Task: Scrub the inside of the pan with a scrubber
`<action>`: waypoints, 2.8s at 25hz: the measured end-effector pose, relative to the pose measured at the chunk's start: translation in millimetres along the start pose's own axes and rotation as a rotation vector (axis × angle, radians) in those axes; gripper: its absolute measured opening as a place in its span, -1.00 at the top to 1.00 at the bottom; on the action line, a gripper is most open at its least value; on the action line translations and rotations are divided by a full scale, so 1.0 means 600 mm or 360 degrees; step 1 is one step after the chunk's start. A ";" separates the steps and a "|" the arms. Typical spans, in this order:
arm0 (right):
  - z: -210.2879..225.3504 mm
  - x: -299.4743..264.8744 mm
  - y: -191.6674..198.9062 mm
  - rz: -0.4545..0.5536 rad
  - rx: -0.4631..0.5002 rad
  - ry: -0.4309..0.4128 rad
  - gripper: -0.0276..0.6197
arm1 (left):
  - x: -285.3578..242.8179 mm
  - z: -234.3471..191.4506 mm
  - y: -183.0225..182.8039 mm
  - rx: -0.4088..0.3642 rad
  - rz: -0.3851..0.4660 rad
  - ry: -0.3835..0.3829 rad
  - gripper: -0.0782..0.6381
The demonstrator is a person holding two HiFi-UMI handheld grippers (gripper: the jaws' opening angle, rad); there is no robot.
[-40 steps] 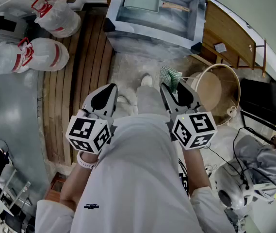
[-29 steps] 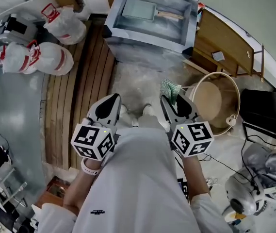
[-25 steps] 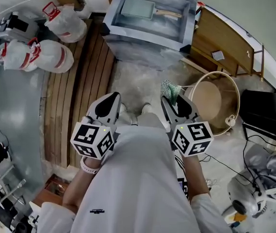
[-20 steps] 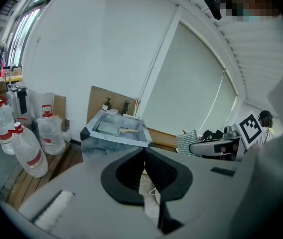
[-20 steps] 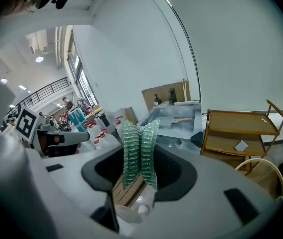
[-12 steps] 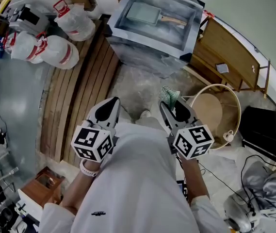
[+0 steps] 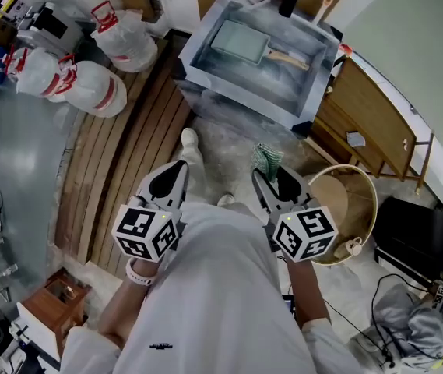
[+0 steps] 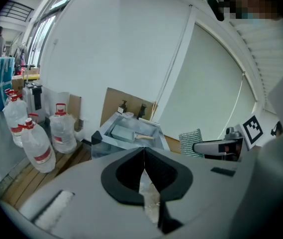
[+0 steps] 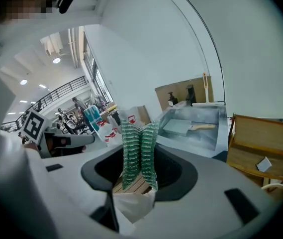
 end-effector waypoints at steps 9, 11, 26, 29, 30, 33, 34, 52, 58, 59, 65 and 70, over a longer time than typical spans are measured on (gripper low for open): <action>0.000 -0.233 -0.172 0.0002 -0.0037 0.0065 0.41 | -0.126 -0.187 -0.184 0.0029 0.0005 0.0083 0.76; 0.000 -0.284 -0.220 0.0016 -0.0032 0.0102 0.41 | -0.154 -0.233 -0.235 0.0020 0.0015 0.0109 0.76; 0.037 -0.414 -0.320 -0.0015 -0.0108 0.0314 0.41 | -0.290 -0.340 -0.363 -0.0031 -0.0019 0.0316 0.76; 0.048 -0.420 -0.323 -0.0023 -0.0135 0.0312 0.41 | -0.303 -0.338 -0.373 -0.0017 -0.0012 0.0326 0.76; 0.052 -0.420 -0.324 -0.0025 -0.0134 0.0309 0.41 | -0.307 -0.335 -0.376 -0.0018 -0.0011 0.0329 0.76; 0.067 -0.422 -0.334 -0.0010 -0.0125 0.0307 0.41 | -0.326 -0.329 -0.381 -0.0054 -0.0023 0.0340 0.76; 0.072 -0.421 -0.335 -0.0006 -0.0121 0.0307 0.41 | -0.331 -0.325 -0.381 -0.0066 -0.0028 0.0342 0.76; 0.229 -0.463 -0.327 -0.0124 -0.0179 0.0318 0.41 | -0.455 -0.239 -0.362 -0.0089 -0.0187 0.0321 0.76; 0.289 -0.504 -0.321 -0.0229 0.0079 0.0272 0.41 | -0.513 -0.227 -0.349 -0.0069 -0.0228 0.0293 0.76; 0.296 -0.511 -0.319 -0.0253 0.0153 0.0260 0.41 | -0.520 -0.226 -0.346 -0.0060 -0.0240 0.0284 0.76; 0.346 -0.564 -0.314 -0.0418 0.0679 0.0197 0.41 | -0.577 -0.222 -0.328 -0.0009 -0.0286 0.0250 0.76; 0.381 -0.608 -0.300 -0.0511 0.0902 0.0120 0.41 | -0.620 -0.223 -0.315 0.0002 -0.0320 0.0228 0.76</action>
Point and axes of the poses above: the fingertips, and each gripper's own axes: x backward along the fingers, z to its right, y out of its underside, the point moved 8 cm from there along x, backward along the fingers
